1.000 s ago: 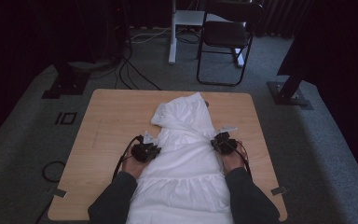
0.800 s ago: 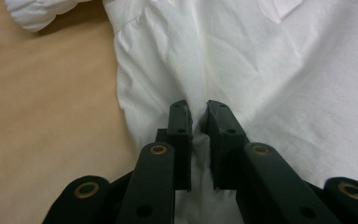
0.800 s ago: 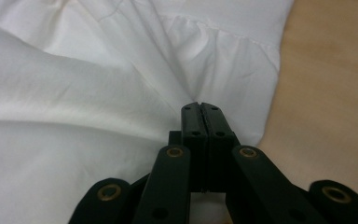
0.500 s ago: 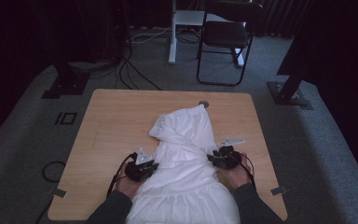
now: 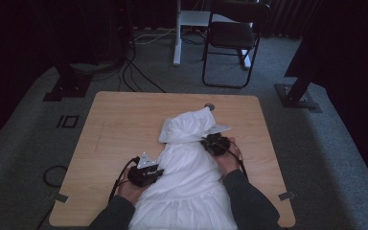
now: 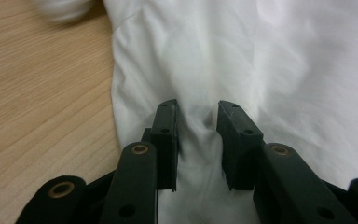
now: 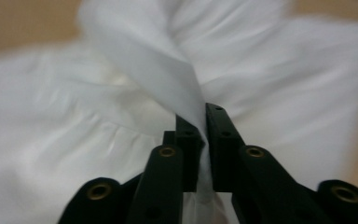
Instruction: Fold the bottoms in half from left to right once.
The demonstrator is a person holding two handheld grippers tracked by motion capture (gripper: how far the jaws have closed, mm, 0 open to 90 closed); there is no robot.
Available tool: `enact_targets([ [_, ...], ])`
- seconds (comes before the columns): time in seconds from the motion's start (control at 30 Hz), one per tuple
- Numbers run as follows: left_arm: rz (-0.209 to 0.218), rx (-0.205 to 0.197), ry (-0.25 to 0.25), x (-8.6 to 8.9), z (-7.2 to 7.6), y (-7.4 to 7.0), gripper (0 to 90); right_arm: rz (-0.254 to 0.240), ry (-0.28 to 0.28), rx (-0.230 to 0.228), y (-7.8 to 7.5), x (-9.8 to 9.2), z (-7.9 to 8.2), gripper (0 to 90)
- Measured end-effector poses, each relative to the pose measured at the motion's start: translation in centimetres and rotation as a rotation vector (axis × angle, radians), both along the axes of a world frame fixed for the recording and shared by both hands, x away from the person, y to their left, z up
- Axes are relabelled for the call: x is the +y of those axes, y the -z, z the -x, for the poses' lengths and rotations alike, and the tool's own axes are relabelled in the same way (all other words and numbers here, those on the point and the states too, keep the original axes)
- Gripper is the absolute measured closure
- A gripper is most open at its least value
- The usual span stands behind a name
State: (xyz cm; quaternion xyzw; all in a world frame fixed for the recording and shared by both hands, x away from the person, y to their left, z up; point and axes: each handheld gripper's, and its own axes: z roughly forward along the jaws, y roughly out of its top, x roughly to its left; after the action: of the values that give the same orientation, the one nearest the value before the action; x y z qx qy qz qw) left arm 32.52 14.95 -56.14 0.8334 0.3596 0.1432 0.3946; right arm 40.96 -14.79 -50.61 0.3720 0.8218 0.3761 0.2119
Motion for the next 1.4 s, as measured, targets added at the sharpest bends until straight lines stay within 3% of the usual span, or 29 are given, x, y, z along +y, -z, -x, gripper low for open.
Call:
enact_targets([
  [0.07,0.01,0.012,0.006,0.0,0.0,0.0,69.9,-0.073,0.072,-0.04,-1.9,-2.4,0.2,85.9],
  [0.13,0.015,0.024,0.024,-0.2,0.1,-0.1,70.0,-0.114,0.104,-0.026,-2.5,-3.9,0.1,85.4],
  [0.23,-0.022,0.004,0.03,-0.5,0.5,-0.1,70.0,-0.149,0.185,0.046,-1.1,-5.8,-0.7,84.9],
  [0.3,-0.025,0.004,0.031,-0.6,0.6,-0.2,70.0,-0.201,0.221,0.136,0.8,-6.8,-1.4,85.1],
  [0.37,-0.028,0.002,0.033,-0.6,0.7,-0.2,70.0,-0.17,0.237,0.197,2.6,-6.9,-1.8,85.3],
  [0.47,-0.041,0.012,0.043,-0.6,0.7,-0.3,69.9,-0.129,0.24,0.221,4.0,-6.2,-2.1,84.5],
  [0.53,-0.105,0.007,0.057,-0.9,0.5,-0.8,66.3,-0.102,0.234,0.225,4.3,-5.8,-2.2,83.9],
  [0.57,-0.144,-0.024,0.05,-1.2,0.3,-1.2,61.2,-0.091,0.231,0.221,4.4,-5.6,-2.3,83.8],
  [0.63,-0.136,-0.043,0.056,-1.4,-0.3,-2.0,56.5,-0.092,0.232,0.223,4.4,-5.6,-2.2,83.6],
  [0.73,-0.075,-0.077,0.059,-2.4,-2.2,-3.4,54.1,-0.088,0.229,0.224,4.4,-5.6,-2.2,83.2],
  [0.83,-0.018,-0.048,0.053,-3.9,-4.8,-3.4,54.0,-0.08,0.223,0.221,4.4,-5.5,-2.2,82.9],
  [0.87,-0.027,-0.029,0.054,-4.4,-5.5,-3.1,56.5,-0.081,0.223,0.222,4.4,-5.5,-2.2,82.9],
  [0.97,-0.115,0.024,0.063,-5.5,-6.5,-1.2,71.4,-0.079,0.22,0.224,4.4,-5.5,-1.9,82.9],
  [1.07,-0.081,0.023,0.072,-4.7,-5.8,-1.0,79.4,-0.066,0.201,0.226,4.4,-5.2,-1.1,83.0],
  [1.33,-0.107,-0.044,0.077,-3.1,-1.3,-0.5,79.3,-0.016,0.114,0.222,4.3,-3.9,3.2,82.2],
  [1.4,-0.104,-0.053,0.074,-2.9,-0.9,-0.4,79.2,-0.003,0.084,0.204,4.1,-3.5,4.0,72.6],
])
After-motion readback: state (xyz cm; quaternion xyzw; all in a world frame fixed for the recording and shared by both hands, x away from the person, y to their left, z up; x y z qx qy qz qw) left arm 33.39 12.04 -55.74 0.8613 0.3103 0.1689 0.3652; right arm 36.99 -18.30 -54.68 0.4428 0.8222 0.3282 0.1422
